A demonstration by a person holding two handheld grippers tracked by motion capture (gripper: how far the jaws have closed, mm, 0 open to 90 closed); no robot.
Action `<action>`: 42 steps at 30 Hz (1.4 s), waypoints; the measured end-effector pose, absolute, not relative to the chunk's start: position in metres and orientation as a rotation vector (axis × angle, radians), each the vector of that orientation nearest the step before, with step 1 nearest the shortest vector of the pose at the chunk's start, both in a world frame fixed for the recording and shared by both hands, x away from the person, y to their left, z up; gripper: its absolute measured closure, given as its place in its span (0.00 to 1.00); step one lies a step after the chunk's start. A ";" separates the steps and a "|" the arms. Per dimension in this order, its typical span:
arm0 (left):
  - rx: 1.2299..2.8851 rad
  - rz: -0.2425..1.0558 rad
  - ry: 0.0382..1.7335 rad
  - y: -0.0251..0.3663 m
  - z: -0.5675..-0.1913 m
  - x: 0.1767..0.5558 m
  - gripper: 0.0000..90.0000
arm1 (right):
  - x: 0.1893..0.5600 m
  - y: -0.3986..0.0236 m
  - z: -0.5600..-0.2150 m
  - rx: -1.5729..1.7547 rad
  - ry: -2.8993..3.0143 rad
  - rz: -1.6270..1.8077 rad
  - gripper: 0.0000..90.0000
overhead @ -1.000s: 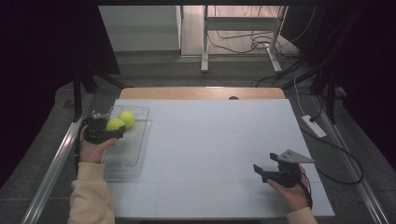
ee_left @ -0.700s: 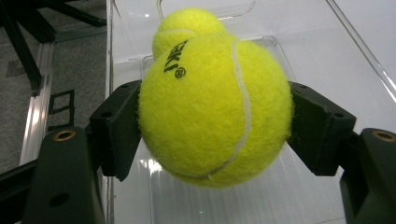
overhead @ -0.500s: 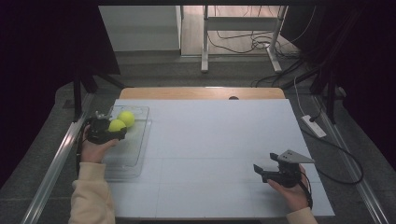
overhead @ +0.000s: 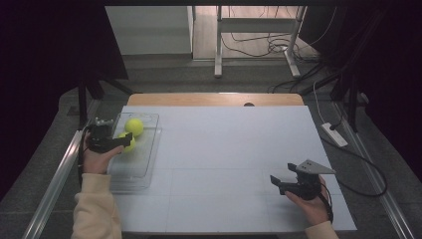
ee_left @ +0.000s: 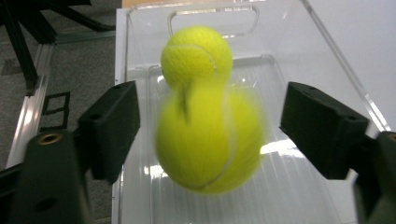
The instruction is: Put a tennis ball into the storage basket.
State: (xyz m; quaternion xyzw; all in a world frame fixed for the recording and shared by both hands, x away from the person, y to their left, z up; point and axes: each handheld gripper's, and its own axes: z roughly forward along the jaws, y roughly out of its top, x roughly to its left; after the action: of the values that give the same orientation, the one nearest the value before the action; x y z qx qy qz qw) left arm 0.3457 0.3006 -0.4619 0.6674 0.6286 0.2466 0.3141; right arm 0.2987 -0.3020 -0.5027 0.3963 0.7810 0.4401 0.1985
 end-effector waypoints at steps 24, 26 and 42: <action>1.680 0.553 1.435 0.295 -0.447 0.336 0.09 | 0.300 -0.305 -0.503 1.127 2.180 1.246 0.17; 1.687 0.545 1.423 0.292 -0.447 0.334 0.10 | 0.300 -0.307 -0.503 1.130 2.177 1.257 0.17; 1.743 0.484 1.273 0.262 -0.451 0.314 0.11 | 0.300 -0.315 -0.501 1.148 2.159 1.281 0.17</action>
State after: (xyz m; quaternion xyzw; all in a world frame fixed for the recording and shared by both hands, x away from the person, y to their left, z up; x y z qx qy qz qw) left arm 0.3143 0.2615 -0.4514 0.7044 0.5145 0.1956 0.4481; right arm 0.2995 -0.3145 -0.5007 0.4083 0.7681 0.4555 0.1894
